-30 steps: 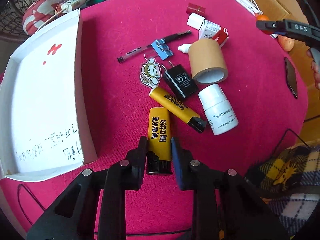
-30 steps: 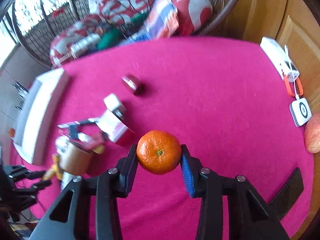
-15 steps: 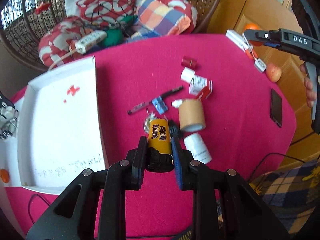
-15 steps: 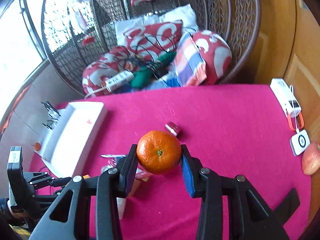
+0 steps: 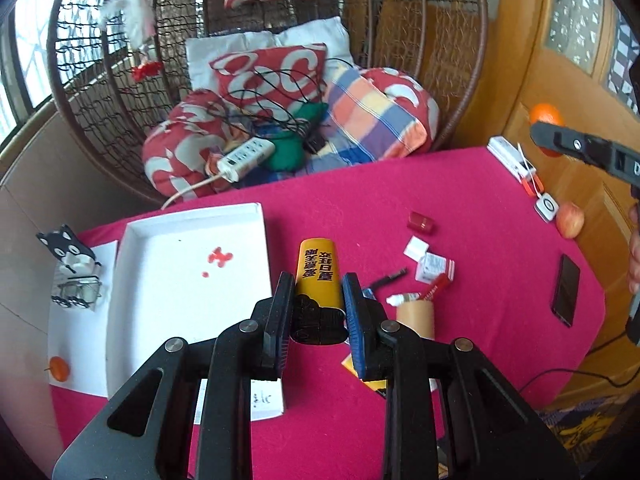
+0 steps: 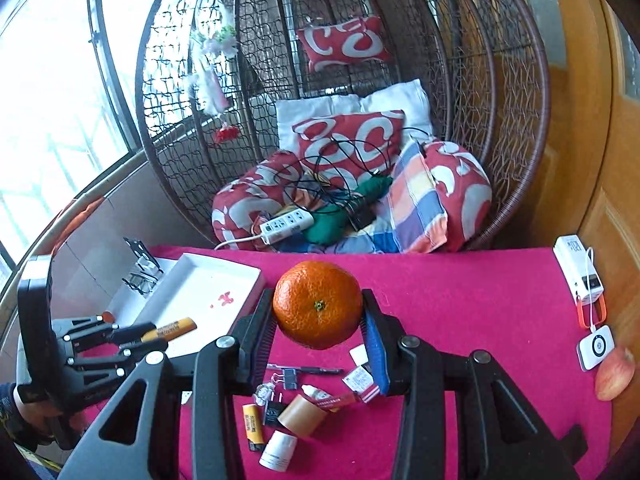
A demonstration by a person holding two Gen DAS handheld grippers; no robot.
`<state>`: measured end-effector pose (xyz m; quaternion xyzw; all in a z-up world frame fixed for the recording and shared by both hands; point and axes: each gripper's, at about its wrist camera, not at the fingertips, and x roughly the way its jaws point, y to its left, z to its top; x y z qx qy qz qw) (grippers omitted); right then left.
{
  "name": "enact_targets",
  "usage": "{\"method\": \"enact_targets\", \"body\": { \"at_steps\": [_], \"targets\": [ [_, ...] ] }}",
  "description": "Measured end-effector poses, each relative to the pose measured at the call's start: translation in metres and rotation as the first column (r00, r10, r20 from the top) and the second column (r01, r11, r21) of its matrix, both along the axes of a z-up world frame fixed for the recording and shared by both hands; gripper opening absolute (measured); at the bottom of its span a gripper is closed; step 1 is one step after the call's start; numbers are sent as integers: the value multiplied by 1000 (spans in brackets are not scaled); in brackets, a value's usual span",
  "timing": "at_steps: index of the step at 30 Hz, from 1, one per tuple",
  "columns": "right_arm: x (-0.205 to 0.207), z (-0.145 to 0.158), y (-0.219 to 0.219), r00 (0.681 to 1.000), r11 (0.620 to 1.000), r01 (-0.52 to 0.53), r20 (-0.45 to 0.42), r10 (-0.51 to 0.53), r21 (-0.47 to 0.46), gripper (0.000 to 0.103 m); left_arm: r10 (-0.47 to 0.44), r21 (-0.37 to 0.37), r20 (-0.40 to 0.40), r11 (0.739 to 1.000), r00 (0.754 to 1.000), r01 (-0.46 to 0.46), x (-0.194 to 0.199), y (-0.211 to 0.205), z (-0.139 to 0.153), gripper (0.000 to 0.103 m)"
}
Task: Organize rigid objects
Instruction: 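Carry the lighter and the orange over the white tray with both tools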
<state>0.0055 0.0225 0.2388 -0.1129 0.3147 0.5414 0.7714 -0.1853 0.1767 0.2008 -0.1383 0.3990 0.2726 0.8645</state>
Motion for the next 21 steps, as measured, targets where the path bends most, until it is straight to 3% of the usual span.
{"method": "enact_targets", "body": {
  "at_steps": [21],
  "targets": [
    [-61, 0, 50, 995, 994, -99, 13, 100, -35, 40, 125, -6, 9, 992, 992, -125, -60, 51, 2, 24]
  ]
}}
